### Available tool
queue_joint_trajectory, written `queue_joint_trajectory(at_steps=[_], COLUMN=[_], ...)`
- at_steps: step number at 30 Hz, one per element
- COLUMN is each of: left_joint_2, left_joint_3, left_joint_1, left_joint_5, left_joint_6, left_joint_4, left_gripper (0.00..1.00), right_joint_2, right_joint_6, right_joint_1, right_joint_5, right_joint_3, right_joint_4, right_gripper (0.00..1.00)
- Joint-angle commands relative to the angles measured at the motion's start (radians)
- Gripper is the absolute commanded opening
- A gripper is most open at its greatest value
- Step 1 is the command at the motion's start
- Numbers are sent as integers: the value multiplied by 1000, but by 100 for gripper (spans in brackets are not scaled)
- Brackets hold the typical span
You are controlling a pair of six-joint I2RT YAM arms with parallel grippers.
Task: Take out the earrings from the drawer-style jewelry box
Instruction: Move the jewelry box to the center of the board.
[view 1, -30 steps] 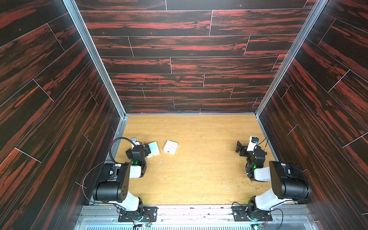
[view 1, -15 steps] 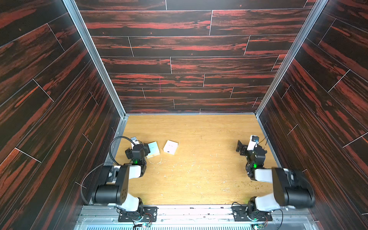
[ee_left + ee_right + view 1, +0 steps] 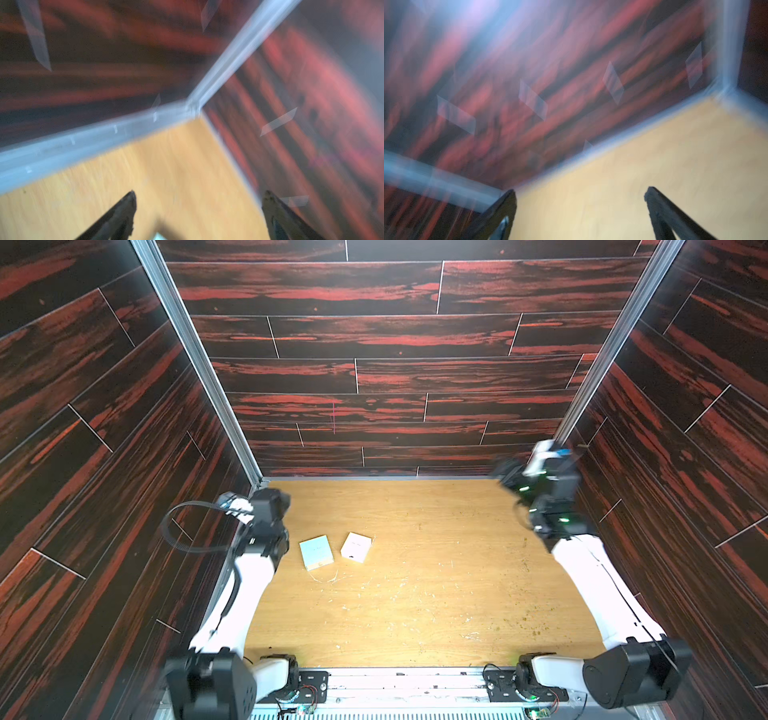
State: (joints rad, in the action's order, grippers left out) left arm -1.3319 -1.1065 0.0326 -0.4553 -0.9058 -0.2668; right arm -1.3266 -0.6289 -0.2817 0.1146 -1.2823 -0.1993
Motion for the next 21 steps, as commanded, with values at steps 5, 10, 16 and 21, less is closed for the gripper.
queue_joint_trajectory(at_steps=[5,10,16,21], left_joint_2=[-230,-366,-504,-563], left_joint_3=[-168,-247,-354,-375], left_joint_1=[190,194,201,201], left_joint_5=[326,515,457,485], left_joint_6=[172,264,355,399], left_joint_4=[-404,-403,-491,-464], left_gripper=[78,68,60,61], right_joint_2=[97,123,211,157], right_joint_6=[7,-32,-75,-92], right_joint_1=[-325,-358,-368,-369], right_joint_5=[-212,-364,-279,-309], right_joint_3=[225,451,751,754], right_joint_4=[-86,164,602,606], right_gripper=[97,93,92,92])
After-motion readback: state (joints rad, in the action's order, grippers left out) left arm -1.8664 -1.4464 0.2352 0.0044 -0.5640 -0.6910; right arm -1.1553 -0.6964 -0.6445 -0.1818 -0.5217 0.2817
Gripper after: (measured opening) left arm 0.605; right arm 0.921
